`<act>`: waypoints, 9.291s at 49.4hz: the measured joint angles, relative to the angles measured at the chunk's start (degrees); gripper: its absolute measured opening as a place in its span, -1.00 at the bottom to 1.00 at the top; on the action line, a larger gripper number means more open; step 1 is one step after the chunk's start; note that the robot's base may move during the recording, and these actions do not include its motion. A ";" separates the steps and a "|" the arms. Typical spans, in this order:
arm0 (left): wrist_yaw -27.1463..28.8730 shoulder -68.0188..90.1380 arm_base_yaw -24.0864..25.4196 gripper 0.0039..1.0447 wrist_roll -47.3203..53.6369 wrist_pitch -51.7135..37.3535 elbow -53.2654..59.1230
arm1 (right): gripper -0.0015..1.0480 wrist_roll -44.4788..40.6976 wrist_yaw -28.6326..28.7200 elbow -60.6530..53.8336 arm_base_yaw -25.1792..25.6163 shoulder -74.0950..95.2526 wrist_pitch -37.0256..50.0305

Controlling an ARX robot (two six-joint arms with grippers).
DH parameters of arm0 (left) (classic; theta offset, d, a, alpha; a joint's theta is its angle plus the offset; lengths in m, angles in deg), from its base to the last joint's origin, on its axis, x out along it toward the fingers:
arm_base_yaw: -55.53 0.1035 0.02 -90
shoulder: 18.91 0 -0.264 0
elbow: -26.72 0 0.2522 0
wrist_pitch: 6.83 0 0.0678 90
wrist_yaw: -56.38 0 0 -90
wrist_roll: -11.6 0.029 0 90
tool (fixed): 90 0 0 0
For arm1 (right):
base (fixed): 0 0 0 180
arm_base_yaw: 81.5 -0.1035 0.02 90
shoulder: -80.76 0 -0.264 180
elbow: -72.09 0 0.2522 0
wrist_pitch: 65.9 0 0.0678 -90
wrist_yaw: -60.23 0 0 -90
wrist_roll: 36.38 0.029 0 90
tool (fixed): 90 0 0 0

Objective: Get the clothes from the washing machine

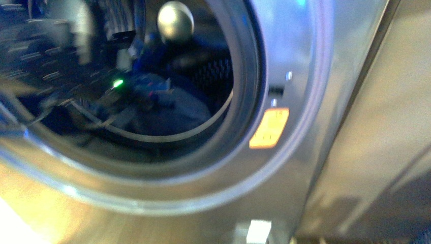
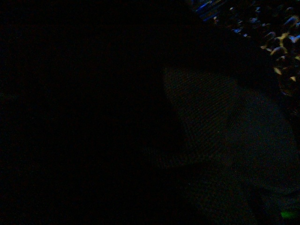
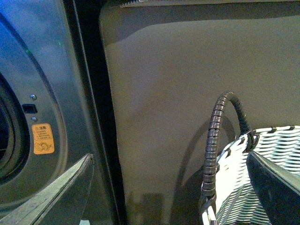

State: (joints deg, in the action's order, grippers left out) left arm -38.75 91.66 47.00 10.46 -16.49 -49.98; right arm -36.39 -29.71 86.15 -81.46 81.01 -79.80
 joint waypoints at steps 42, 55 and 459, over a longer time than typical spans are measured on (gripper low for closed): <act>-6.73 -37.44 -0.96 -0.65 0.70 0.26 25.40 | 0.85 0.00 0.00 0.00 0.00 0.00 0.00; -8.76 -44.37 -0.17 -0.65 0.72 3.76 25.66 | 0.85 0.00 0.00 0.00 0.00 0.00 0.00; -0.59 -30.84 -30.25 0.88 13.62 35.54 -45.94 | 0.18 2.60 0.42 9.31 0.37 19.19 10.34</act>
State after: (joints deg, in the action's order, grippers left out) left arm -39.34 60.82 16.75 24.07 19.05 -95.92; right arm -33.79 -29.30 95.46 -81.09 100.20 -69.46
